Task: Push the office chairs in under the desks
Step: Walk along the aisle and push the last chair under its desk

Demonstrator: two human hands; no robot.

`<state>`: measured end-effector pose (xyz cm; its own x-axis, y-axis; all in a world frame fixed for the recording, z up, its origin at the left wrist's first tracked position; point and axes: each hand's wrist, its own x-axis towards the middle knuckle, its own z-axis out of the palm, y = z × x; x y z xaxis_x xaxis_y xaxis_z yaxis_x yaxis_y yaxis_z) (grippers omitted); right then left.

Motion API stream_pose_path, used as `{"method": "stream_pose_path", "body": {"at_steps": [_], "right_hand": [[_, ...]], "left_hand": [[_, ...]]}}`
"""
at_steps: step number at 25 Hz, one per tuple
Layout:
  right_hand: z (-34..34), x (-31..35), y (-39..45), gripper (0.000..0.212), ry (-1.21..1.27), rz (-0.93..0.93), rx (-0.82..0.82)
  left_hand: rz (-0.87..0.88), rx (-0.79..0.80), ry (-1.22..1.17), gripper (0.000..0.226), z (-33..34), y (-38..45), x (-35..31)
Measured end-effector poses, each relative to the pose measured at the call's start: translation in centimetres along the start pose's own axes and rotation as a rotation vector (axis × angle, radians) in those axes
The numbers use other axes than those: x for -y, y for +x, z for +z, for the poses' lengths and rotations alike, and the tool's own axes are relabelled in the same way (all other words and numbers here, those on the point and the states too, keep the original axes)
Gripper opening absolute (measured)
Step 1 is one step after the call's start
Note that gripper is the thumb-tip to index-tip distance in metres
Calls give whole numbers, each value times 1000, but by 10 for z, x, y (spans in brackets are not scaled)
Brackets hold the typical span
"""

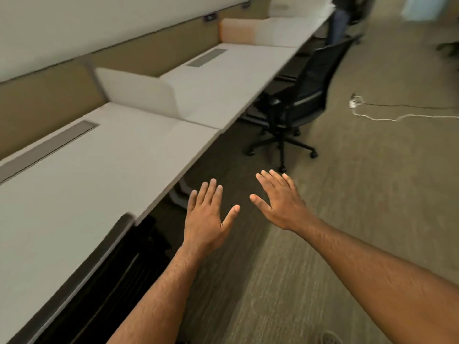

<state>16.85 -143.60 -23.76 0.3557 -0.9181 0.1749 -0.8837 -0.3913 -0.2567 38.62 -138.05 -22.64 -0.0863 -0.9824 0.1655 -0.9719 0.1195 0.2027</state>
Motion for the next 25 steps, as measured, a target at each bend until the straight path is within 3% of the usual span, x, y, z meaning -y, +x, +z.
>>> {"method": "stream_pose_path", "body": {"at_steps": [6, 14, 19, 25], "right_hand": [[-58, -185, -84, 89, -33, 389, -22], [-128, -403, -198, 96, -53, 733, -6], [-153, -479, -231, 90, -28, 821, -30], [-154, -545, -215, 82, -19, 865, -25]], "left_hand": [[305, 112, -101, 93, 56, 84, -183], [503, 181, -113, 97, 131, 151, -417], [591, 236, -89, 90, 153, 189, -502], [619, 324, -76, 82, 188, 253, -555]]}}
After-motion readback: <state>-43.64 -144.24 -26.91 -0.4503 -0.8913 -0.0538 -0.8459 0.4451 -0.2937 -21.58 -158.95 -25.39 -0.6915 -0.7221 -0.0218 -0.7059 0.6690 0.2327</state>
